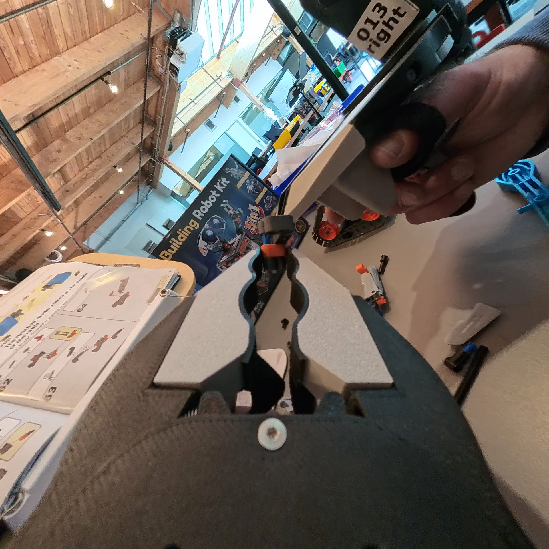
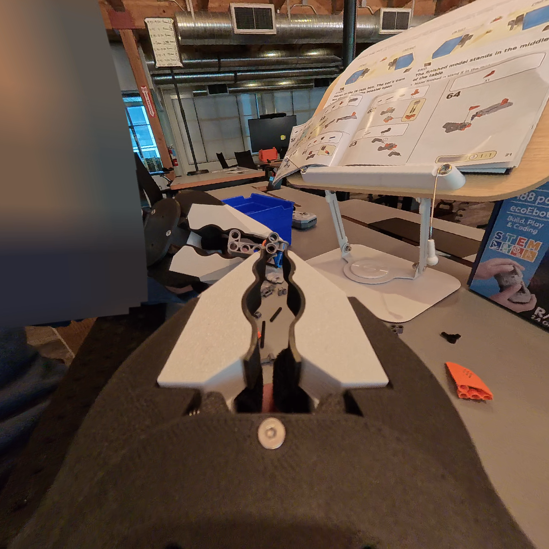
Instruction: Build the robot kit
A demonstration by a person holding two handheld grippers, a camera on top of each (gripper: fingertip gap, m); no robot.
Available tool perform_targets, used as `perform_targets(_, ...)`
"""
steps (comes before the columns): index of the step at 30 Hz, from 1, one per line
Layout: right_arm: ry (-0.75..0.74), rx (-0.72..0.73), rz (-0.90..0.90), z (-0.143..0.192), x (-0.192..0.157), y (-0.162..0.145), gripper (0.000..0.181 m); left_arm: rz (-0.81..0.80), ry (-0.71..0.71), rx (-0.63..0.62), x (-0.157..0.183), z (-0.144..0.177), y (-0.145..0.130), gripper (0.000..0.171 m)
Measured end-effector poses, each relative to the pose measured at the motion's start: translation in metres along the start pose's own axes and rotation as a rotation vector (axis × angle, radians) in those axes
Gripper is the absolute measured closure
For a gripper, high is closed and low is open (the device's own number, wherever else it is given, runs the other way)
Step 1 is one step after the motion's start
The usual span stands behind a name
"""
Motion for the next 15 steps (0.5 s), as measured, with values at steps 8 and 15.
perform_targets(8, 0.013, 0.058, -0.216, 0.002, 0.01, 0.005, 0.181, -0.106, 0.06, -0.038, 0.002, -0.004, 0.003, 0.159)
perform_targets(15, 0.056, 0.058, -0.178, 0.004, 0.005, 0.008, 0.169, 0.007, 0.078, -0.024, -0.01, -0.002, -0.001, 0.159)
Point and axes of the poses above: each gripper's, where its closed fingertips meet, z back along the fingers, y out of its top, x = y × z across the jaws, the point moved 3 cm from there along z, back along the fingers, and after that the axes turned 3 degrees about x, right-handed, at the moved point
